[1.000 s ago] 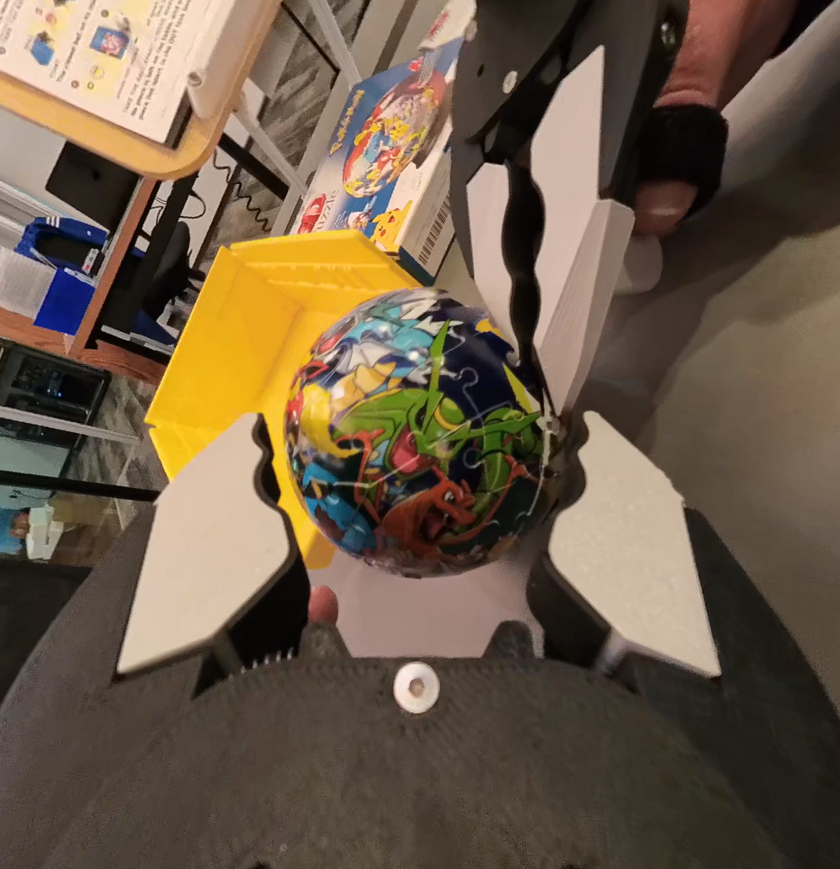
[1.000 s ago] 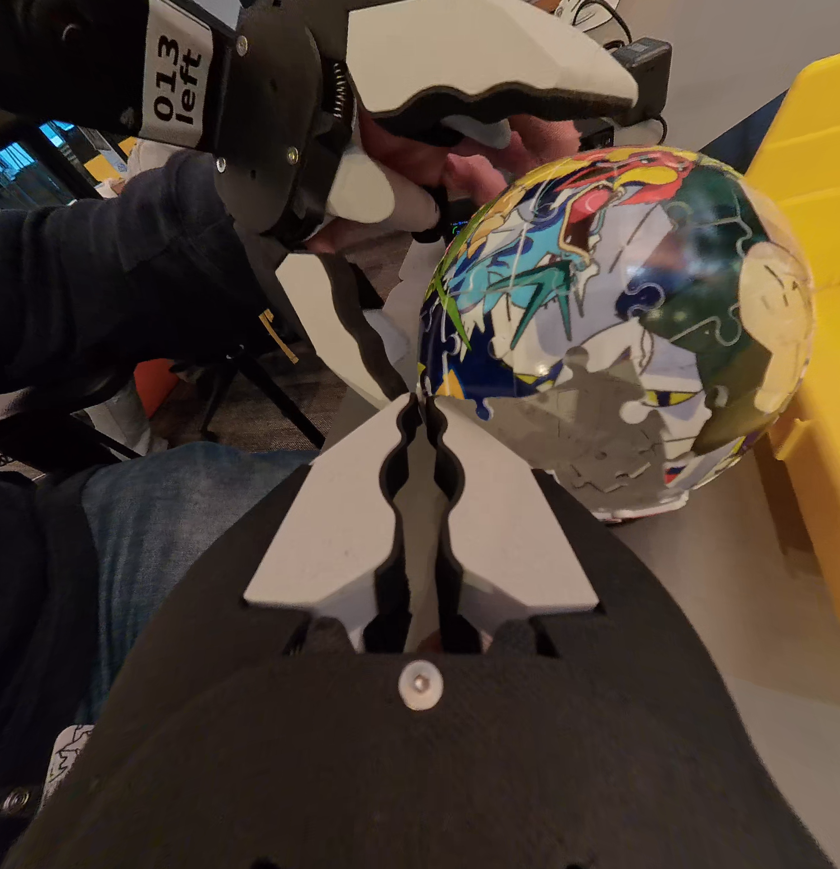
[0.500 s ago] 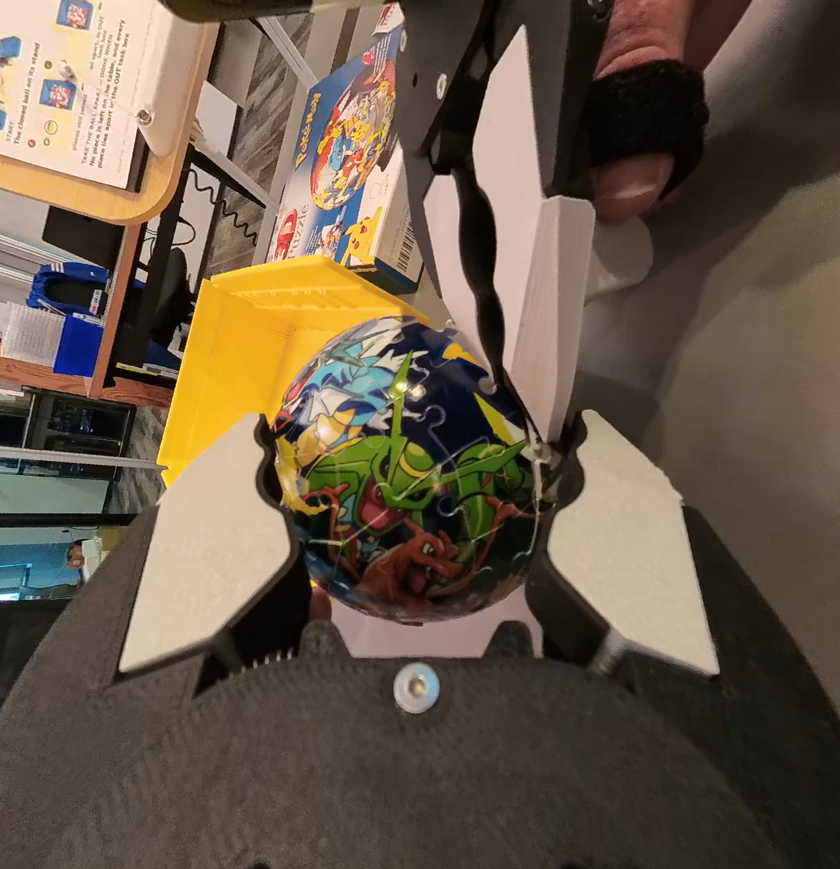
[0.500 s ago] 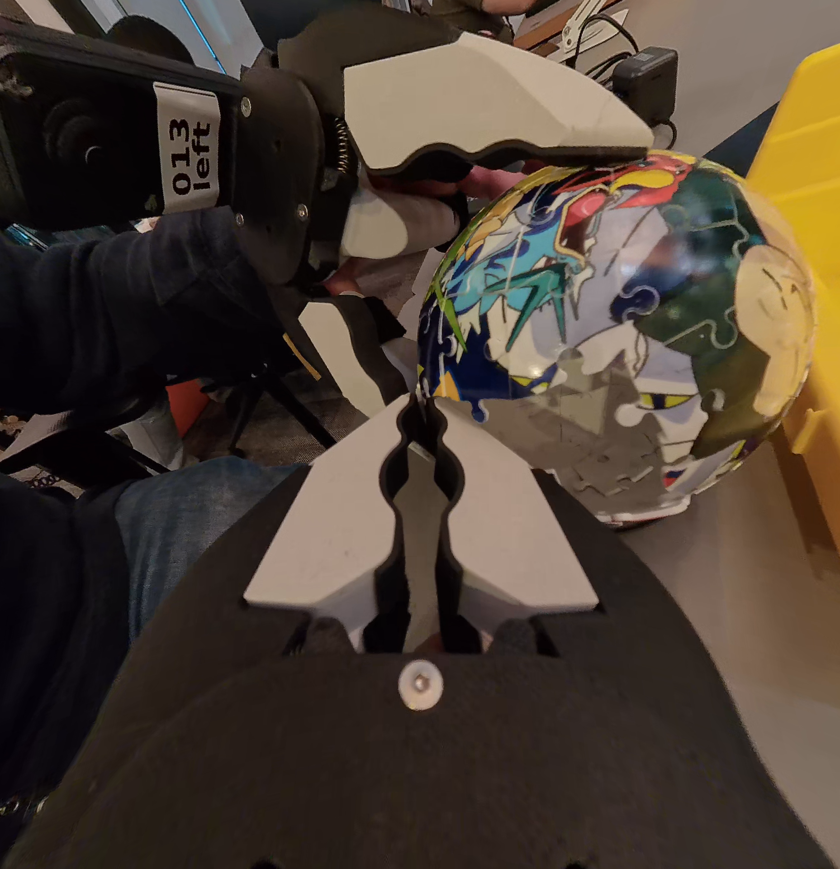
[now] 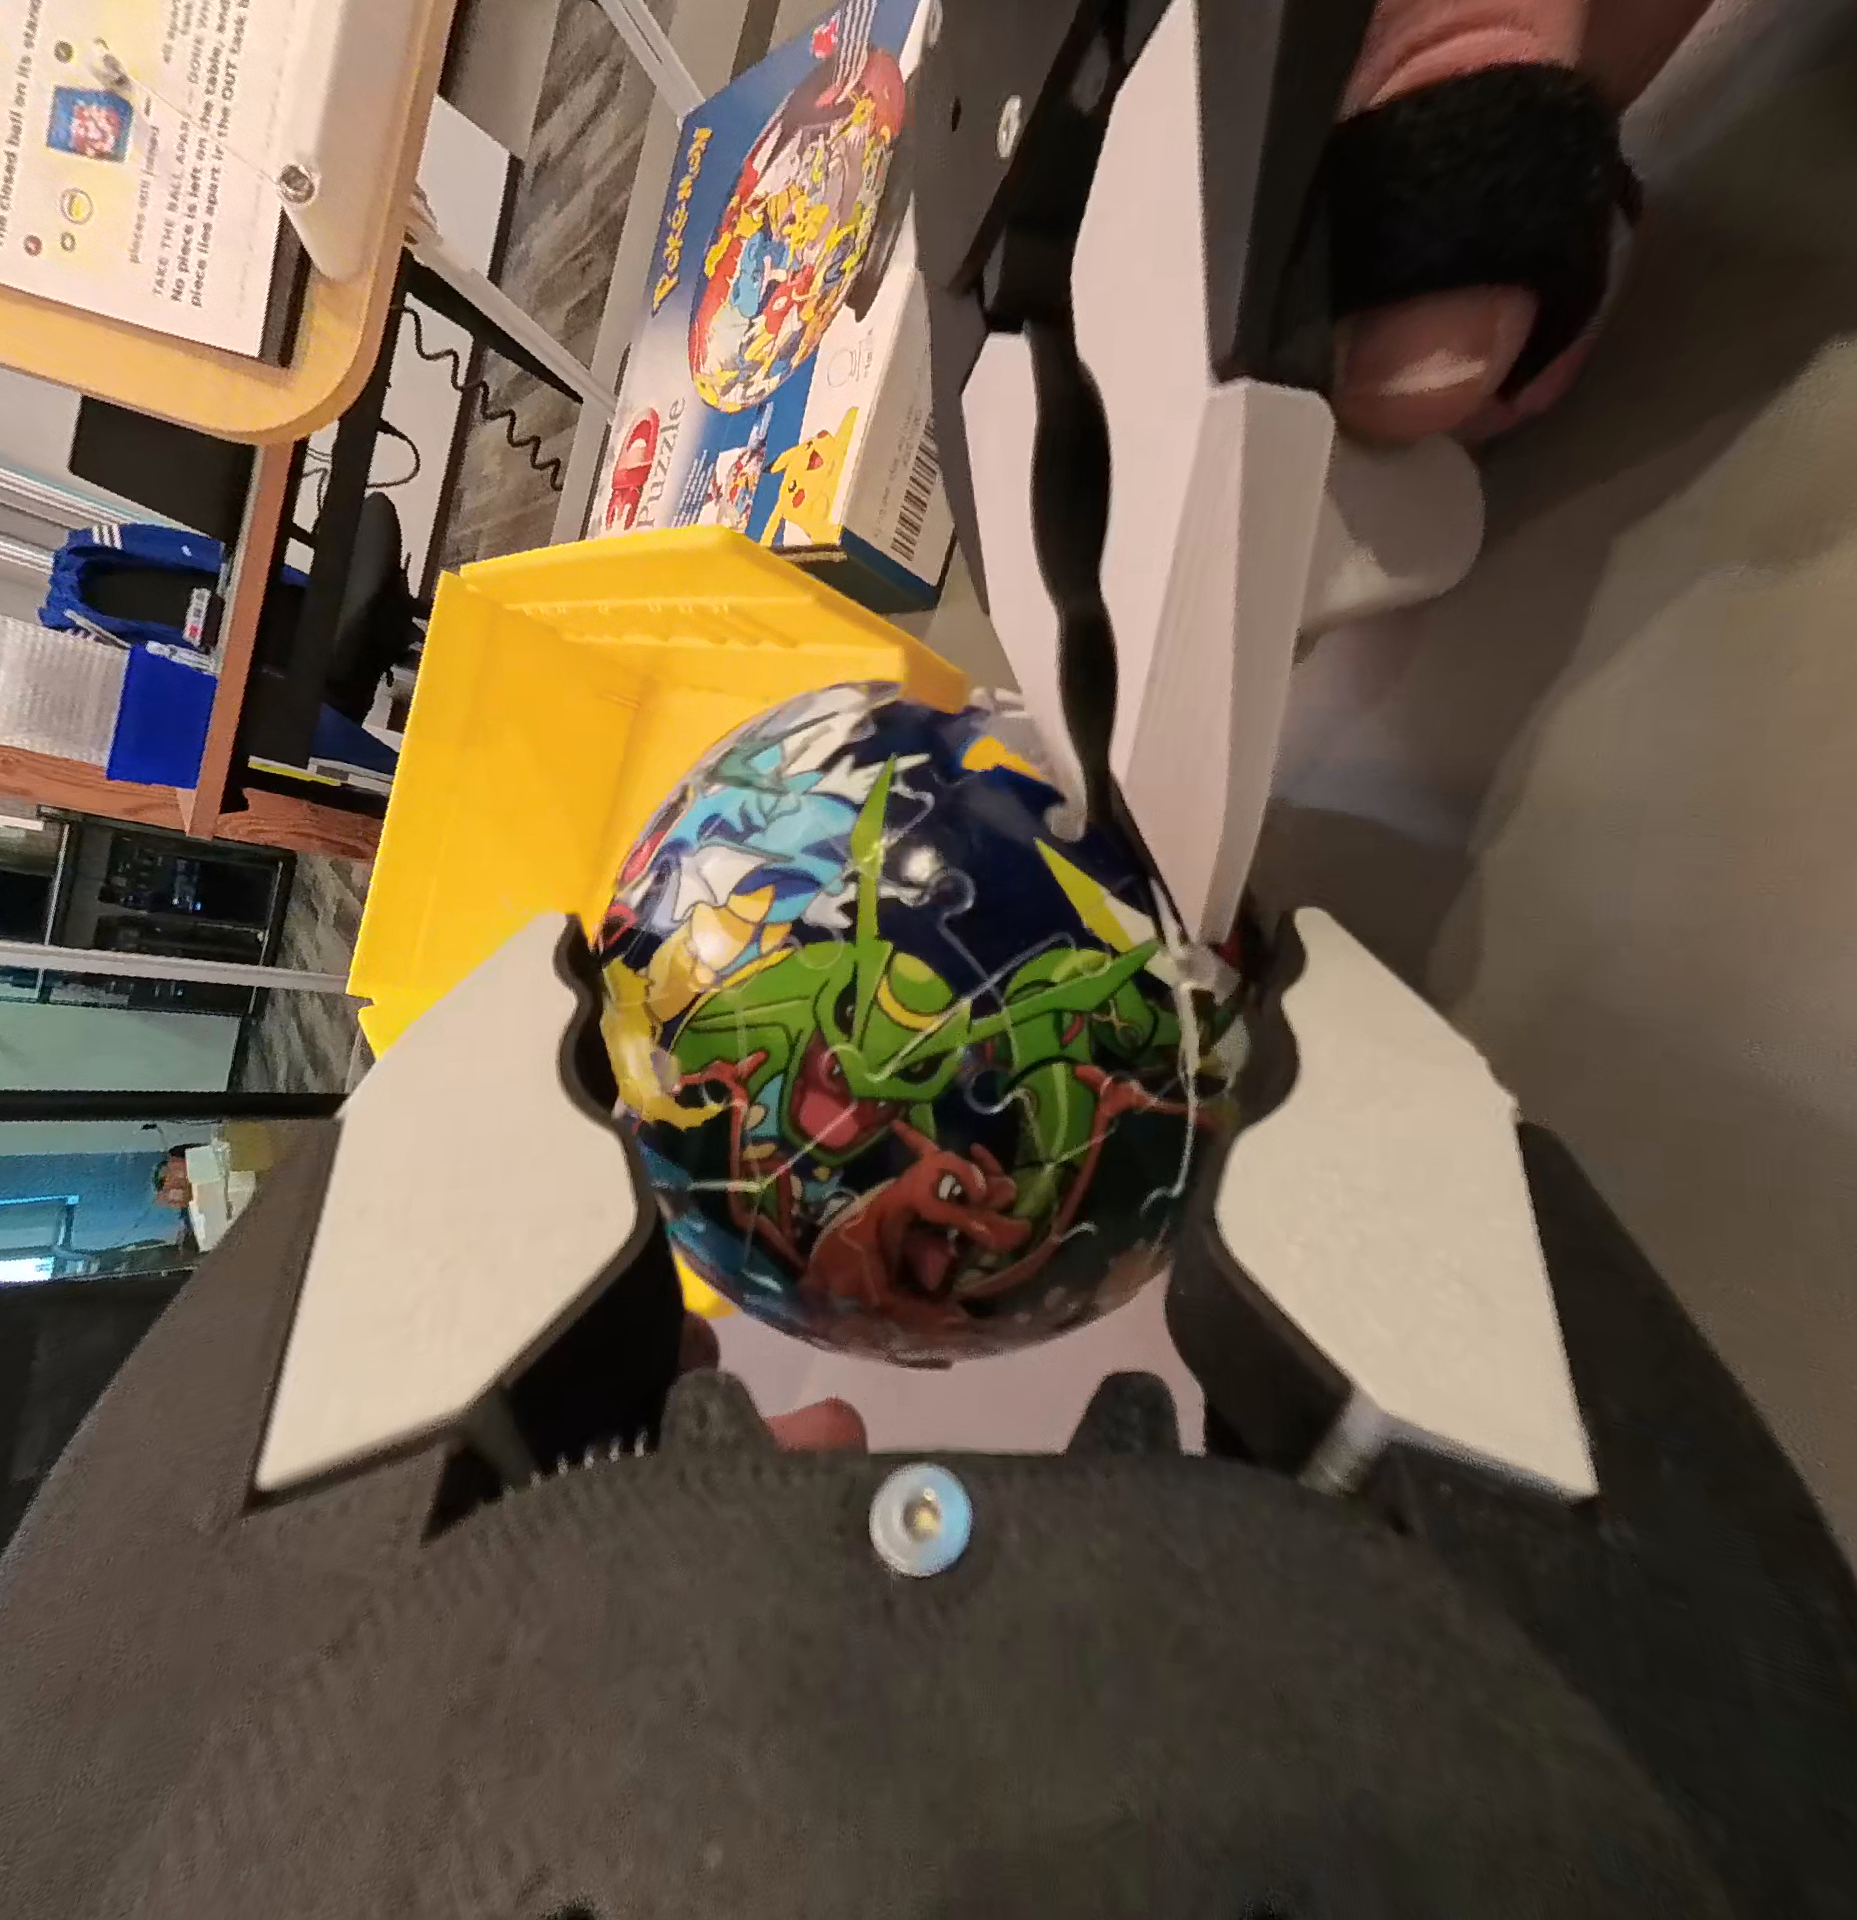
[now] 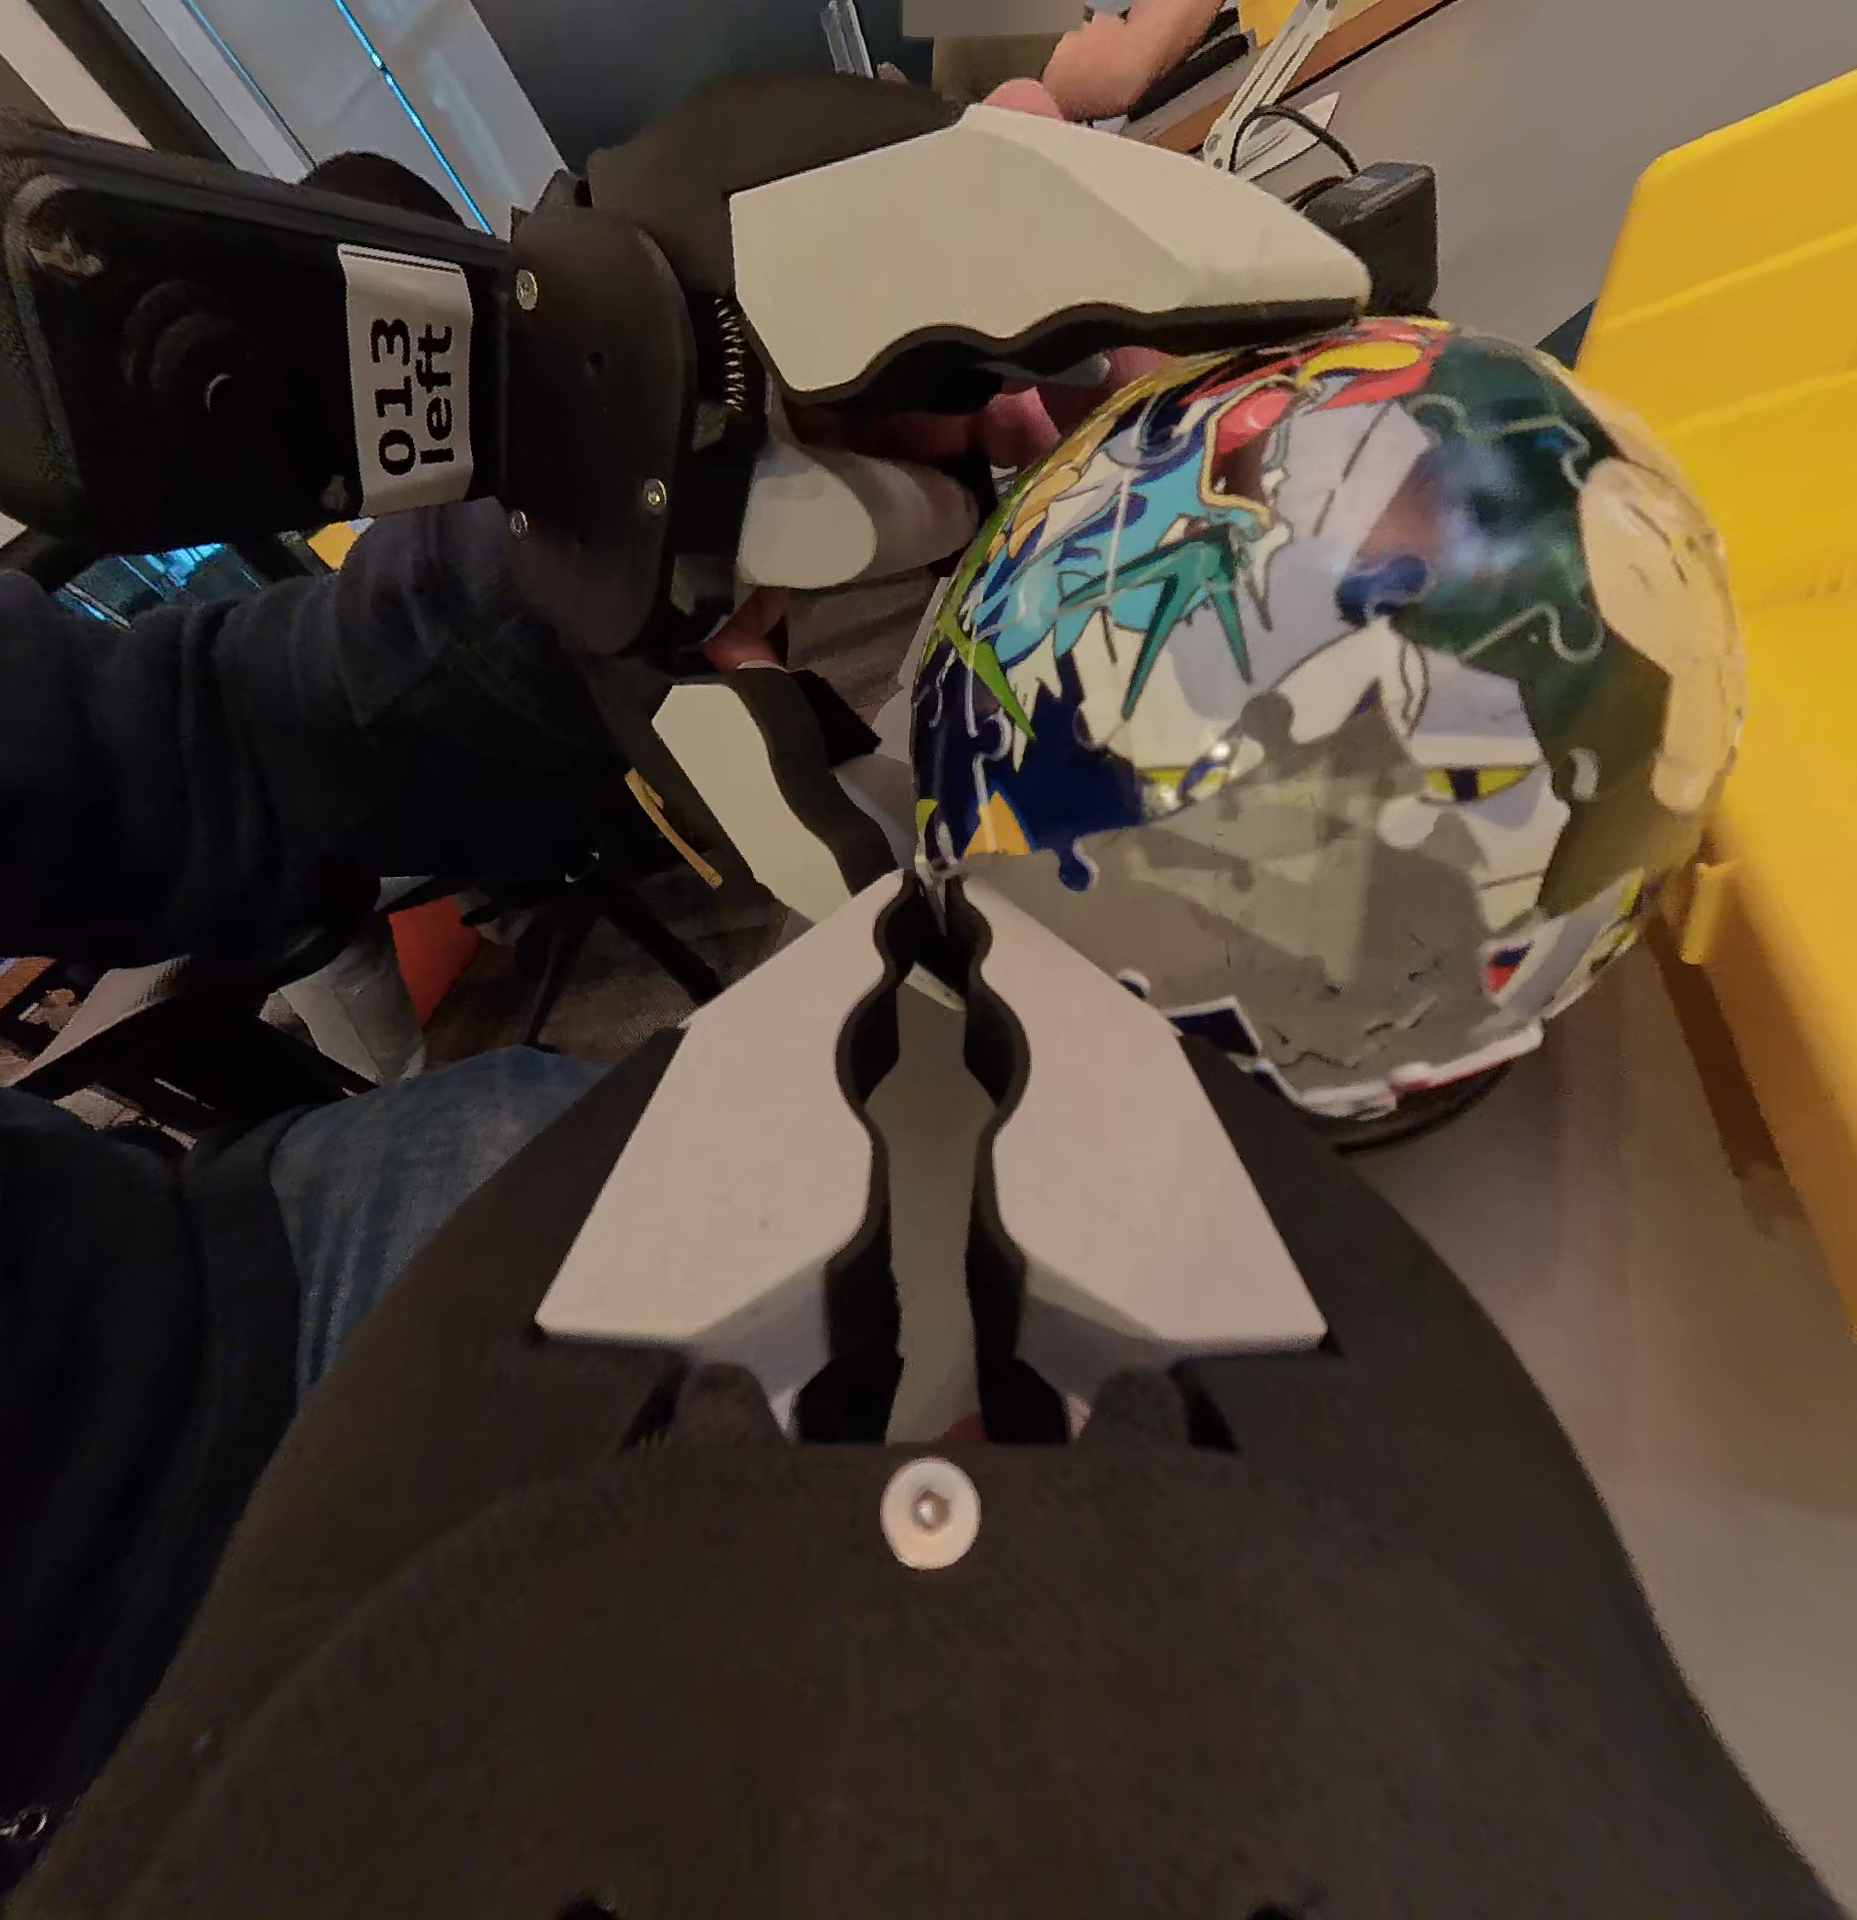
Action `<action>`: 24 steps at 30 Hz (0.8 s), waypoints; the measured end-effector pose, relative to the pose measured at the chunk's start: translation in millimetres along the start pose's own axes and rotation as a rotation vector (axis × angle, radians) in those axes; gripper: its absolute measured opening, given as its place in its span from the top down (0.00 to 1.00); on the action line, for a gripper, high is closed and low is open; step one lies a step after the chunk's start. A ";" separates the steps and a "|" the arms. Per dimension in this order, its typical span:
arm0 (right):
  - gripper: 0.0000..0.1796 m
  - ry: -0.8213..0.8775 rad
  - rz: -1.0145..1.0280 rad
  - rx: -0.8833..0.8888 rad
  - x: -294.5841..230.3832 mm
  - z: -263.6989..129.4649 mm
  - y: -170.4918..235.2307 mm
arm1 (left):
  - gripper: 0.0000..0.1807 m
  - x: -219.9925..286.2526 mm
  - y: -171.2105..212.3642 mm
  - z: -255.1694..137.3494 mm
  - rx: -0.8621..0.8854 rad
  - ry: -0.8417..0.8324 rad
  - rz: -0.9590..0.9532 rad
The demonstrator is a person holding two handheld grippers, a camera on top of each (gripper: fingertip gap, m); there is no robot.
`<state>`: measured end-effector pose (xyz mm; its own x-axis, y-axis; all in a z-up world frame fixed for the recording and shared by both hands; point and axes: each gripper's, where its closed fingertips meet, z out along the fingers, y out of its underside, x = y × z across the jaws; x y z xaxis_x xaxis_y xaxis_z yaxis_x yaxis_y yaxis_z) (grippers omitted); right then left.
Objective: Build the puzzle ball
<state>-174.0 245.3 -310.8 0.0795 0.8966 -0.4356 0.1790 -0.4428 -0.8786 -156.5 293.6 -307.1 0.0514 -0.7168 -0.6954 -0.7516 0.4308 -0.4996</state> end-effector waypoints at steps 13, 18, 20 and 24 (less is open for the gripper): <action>0.96 -0.007 -0.010 -0.005 0.5 5.2 -1.2 | 0.31 -4.1 12.8 2.6 -0.025 -0.007 -0.048; 0.95 0.007 -0.028 -0.001 0.6 9.6 -1.6 | 0.30 -5.7 14.8 3.6 -0.025 -0.022 -0.056; 0.99 0.042 -0.045 -0.003 4.3 10.5 -1.9 | 0.30 -6.1 15.2 3.9 -0.028 -0.024 -0.054; 0.99 0.065 -0.094 -0.014 5.0 11.4 -1.0 | 0.30 -6.7 15.6 4.7 -0.025 -0.028 -0.062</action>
<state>-184.9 250.2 -314.3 0.1252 0.9330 -0.3375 0.2023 -0.3571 -0.9119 -165.5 307.7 -312.7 0.1162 -0.7261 -0.6777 -0.7625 0.3720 -0.5293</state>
